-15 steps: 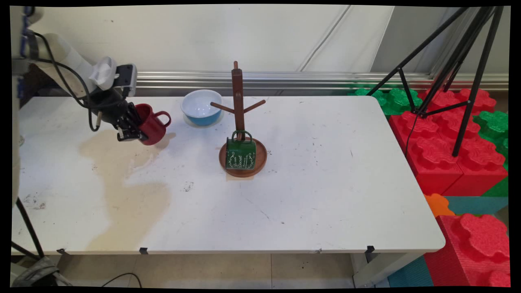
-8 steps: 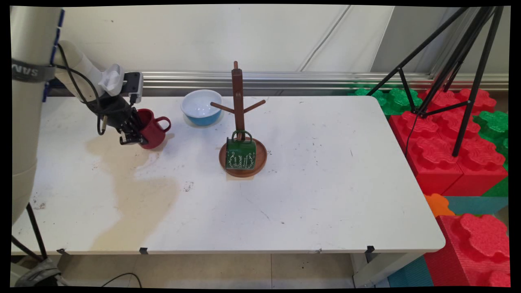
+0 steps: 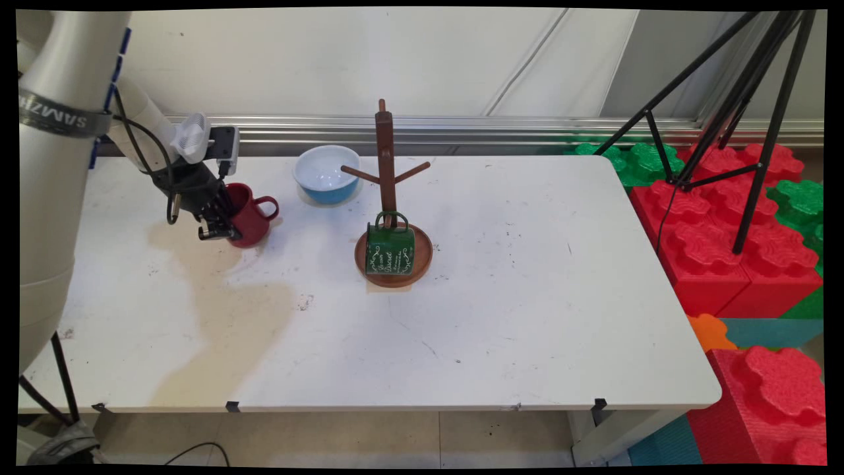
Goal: Place the picked object on the table
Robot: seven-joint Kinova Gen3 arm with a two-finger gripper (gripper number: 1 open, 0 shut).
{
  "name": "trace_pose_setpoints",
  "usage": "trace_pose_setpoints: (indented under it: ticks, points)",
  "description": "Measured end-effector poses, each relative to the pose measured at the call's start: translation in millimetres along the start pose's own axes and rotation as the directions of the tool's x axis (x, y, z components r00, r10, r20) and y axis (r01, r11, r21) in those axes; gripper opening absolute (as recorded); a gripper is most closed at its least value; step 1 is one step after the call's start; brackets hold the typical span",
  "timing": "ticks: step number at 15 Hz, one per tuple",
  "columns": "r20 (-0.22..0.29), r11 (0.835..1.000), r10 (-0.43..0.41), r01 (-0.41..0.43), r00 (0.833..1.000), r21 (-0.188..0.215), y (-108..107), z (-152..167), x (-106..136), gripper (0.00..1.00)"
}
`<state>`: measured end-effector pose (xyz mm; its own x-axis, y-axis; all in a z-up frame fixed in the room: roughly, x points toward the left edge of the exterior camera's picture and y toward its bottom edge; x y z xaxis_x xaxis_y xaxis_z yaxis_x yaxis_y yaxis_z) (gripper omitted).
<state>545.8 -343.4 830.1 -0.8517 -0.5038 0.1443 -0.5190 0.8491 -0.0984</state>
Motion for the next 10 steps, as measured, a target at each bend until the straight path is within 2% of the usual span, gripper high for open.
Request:
trace_pose_setpoints:
  ticks: [1, 2, 10]
  points:
    - [0.003, 1.0, -0.001, 0.001, 1.0, -0.002, 0.1, 1.1, 0.2, 0.0]
    - [0.005, 1.0, -0.001, 0.001, 1.0, -0.004, 0.2, 2.0, 0.3, 1.0]
    - [0.015, 1.0, 0.001, -0.001, 1.0, -0.001, 1.1, 4.5, -2.6, 1.0]
